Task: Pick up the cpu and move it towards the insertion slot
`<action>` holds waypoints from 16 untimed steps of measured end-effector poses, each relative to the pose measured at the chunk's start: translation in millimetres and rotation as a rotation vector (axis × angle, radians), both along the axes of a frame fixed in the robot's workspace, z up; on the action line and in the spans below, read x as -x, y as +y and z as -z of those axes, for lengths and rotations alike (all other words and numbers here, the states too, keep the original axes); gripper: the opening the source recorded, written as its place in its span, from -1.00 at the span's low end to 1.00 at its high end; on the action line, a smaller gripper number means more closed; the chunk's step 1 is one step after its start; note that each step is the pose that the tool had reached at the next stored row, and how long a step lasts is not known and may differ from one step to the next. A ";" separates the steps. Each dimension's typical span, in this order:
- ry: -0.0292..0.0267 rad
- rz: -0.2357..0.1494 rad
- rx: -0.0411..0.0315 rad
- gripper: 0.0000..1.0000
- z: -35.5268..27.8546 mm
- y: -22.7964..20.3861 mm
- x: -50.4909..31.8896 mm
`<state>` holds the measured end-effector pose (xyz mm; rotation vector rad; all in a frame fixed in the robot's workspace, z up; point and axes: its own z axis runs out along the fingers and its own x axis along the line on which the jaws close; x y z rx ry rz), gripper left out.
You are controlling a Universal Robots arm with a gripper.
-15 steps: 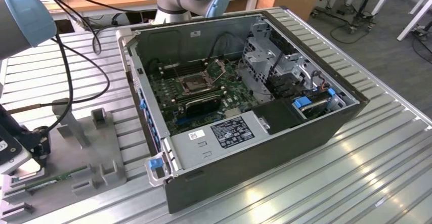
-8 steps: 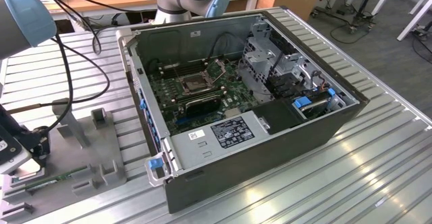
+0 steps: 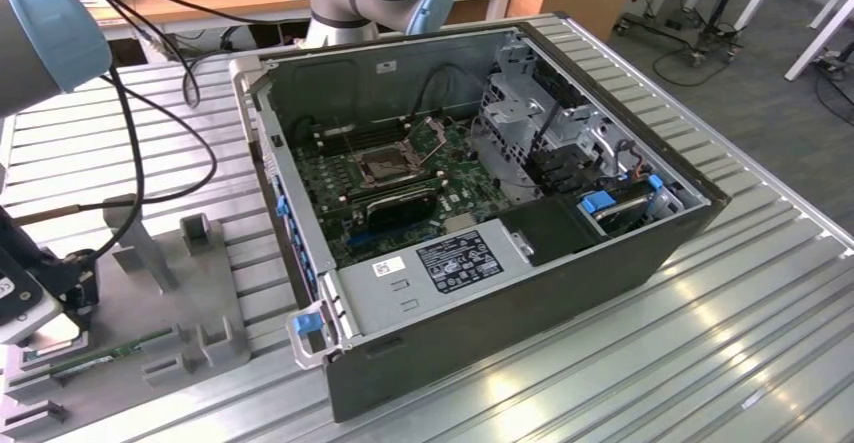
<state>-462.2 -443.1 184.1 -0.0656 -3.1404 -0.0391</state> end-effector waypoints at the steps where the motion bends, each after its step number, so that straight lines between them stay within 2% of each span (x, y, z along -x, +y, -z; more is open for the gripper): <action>1: 0.0003 0.000 0.0002 0.09 -0.7 0.0 0.1; 16: 0.0000 0.000 0.0000 0.09 -19.9 0.0 0.0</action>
